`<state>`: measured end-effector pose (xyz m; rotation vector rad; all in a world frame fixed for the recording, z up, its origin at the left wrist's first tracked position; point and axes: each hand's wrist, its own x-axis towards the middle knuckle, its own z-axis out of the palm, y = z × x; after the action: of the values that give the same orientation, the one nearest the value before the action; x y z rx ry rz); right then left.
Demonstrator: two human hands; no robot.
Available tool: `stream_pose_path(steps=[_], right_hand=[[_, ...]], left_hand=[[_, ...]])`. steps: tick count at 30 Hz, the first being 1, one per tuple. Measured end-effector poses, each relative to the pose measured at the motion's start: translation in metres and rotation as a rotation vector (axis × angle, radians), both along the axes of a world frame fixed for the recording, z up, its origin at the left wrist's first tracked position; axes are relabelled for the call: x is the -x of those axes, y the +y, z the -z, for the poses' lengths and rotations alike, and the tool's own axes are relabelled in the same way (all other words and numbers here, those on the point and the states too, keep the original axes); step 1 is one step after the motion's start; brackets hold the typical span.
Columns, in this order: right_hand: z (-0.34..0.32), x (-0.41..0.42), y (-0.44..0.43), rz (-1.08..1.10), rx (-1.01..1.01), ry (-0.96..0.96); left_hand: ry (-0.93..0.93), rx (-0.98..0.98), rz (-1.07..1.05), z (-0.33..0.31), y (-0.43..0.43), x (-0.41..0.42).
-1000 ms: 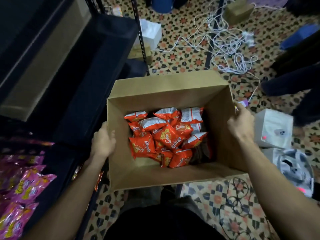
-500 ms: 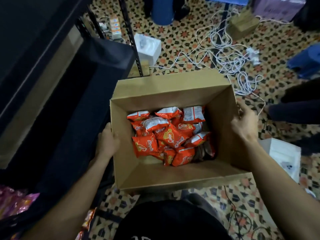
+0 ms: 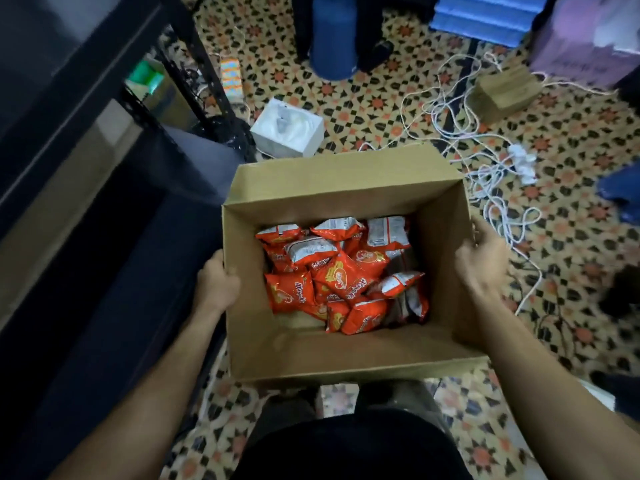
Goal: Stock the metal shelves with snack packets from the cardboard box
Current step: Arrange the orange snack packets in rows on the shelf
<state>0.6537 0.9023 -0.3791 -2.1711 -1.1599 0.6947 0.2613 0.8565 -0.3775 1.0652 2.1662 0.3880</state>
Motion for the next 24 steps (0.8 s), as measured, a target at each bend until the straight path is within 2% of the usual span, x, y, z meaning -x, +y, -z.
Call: stream_pose_path(steps=[6, 11, 19, 24], right_hand=[[0.035, -0.029, 0.113, -0.038, 0.016, 0.027], [0.085, -0.040, 0.168, -0.046, 0.067, 0.060], [0.181, -0.034, 0.252, -0.123, 0.018, -0.057], [0.237, -0.028, 0.282, -0.115, 0.064, -0.021]], left_hand=[[0.005, 0.025, -0.023, 0.034, 0.087, -0.031], [0.025, -0.016, -0.025, 0.075, 0.144, -0.045], [0.148, 0.002, 0.054, 0.185, 0.231, -0.038], [0.135, 0.026, 0.035, 0.263, 0.254, -0.037]])
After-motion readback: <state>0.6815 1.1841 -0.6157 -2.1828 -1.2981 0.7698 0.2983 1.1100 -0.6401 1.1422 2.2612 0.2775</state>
